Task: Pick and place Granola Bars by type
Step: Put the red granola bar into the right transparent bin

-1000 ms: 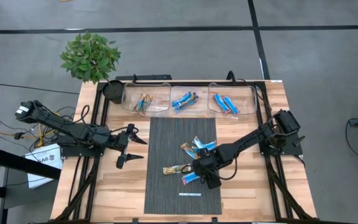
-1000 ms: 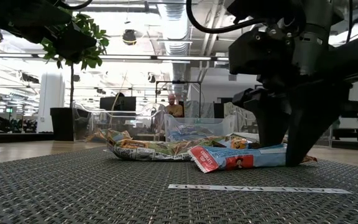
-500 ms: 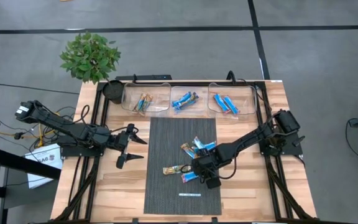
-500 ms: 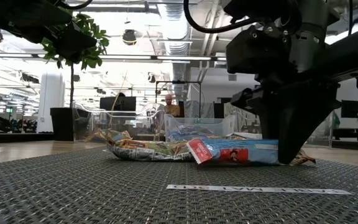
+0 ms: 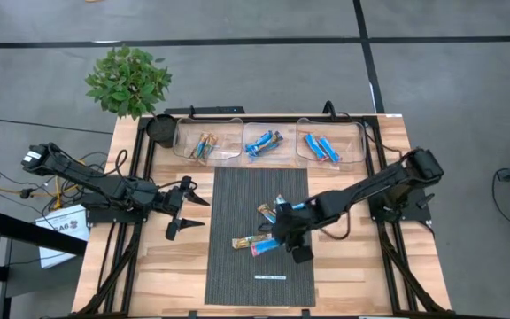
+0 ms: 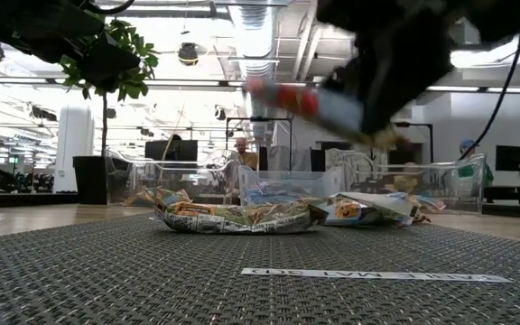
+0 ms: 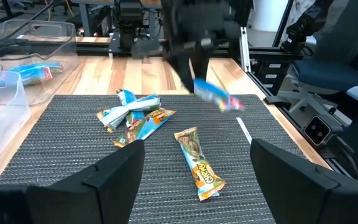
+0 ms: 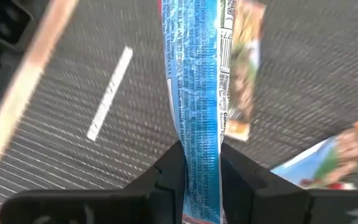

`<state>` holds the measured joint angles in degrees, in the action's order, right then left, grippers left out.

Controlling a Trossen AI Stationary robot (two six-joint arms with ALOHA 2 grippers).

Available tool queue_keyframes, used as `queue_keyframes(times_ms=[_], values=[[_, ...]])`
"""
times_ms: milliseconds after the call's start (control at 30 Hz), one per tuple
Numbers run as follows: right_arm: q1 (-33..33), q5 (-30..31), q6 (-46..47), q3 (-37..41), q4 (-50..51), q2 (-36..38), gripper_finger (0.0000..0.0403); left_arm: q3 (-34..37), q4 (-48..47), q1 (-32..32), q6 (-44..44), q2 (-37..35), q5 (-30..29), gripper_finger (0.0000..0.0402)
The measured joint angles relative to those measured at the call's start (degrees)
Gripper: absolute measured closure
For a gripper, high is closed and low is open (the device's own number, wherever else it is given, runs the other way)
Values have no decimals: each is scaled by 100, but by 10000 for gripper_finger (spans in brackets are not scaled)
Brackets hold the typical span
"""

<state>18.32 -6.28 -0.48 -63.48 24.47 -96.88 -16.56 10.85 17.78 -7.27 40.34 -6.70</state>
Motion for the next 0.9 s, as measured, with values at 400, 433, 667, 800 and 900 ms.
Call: queue_keyframes(times_ms=[400, 433, 667, 800, 900], values=[[-348, 24, -171, 0, -61, 1581, 336, 0, 0, 0, 2, 0, 0, 116], [-379, 23, -181, -1, -77, 1699, 336, 0, -2, 0, 2, 0, 0, 116], [-467, 35, -259, -4, -135, 2257, 335, 0, -4, 0, 4, 0, 0, 116], [-465, 35, -286, -4, -138, 2313, 335, 0, -4, -2, 4, 0, -9, 116], [-465, 35, -307, -4, -124, 2311, 335, 0, -4, -2, 4, 2, -13, 116]])
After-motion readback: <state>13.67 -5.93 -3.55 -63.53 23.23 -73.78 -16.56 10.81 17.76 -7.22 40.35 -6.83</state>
